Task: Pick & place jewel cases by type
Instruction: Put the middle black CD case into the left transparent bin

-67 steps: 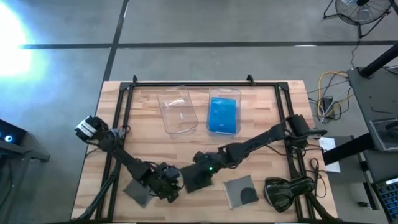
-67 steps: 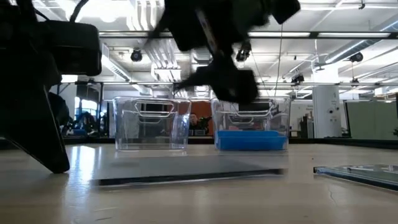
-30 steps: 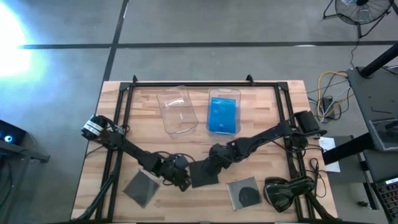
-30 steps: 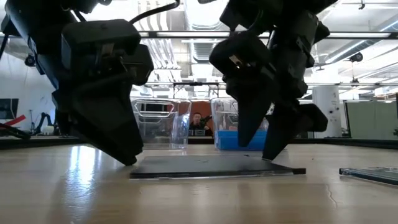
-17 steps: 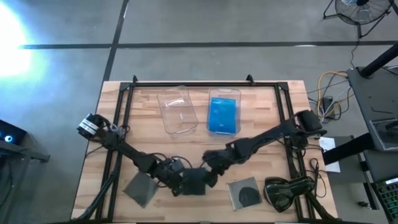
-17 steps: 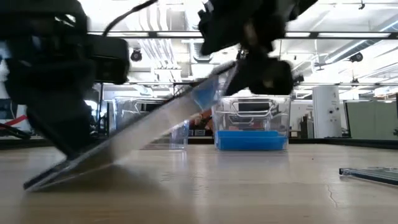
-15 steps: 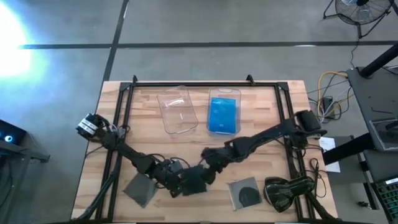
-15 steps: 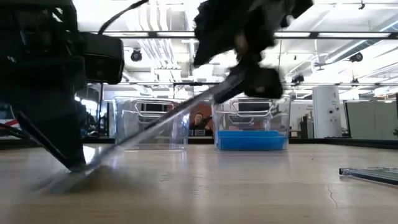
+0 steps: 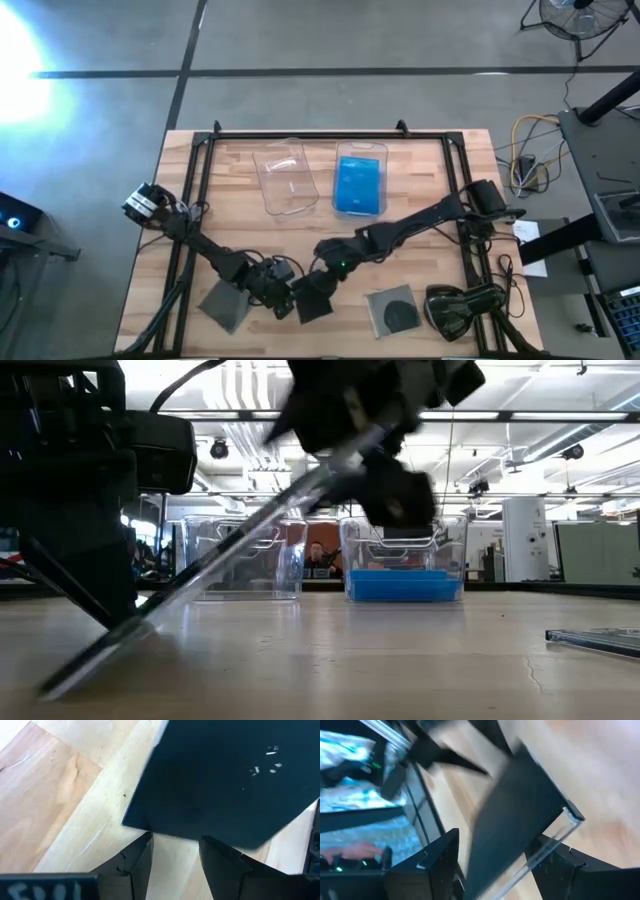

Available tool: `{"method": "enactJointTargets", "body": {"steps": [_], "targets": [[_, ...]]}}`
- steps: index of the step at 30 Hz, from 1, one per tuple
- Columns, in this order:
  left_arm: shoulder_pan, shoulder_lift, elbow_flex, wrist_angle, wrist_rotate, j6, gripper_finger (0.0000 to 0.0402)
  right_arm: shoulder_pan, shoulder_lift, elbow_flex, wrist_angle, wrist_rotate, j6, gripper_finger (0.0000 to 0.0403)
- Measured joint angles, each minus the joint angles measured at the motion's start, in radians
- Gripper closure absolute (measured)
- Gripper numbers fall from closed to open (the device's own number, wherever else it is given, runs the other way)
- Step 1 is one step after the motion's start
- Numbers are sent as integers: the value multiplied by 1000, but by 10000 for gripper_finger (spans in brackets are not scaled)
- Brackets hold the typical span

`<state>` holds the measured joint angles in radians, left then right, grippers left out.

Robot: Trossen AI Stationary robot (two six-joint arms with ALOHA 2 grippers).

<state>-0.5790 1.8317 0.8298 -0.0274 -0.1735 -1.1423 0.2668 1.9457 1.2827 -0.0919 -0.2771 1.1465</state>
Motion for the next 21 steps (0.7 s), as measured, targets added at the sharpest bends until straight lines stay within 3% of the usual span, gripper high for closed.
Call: {"method": "enactJointTargets", "body": {"steps": [6,17,21], "targets": [[-2,-3,1,-6,-54,-31,255,1,3,-13,-24,-55,80,205],[-13,-46,30,-34,-94,-41,255,-14,0,-15,-32,-55,67,364],[-52,-138,41,-167,-94,-70,255,-30,-30,-14,-37,-32,15,389]]}}
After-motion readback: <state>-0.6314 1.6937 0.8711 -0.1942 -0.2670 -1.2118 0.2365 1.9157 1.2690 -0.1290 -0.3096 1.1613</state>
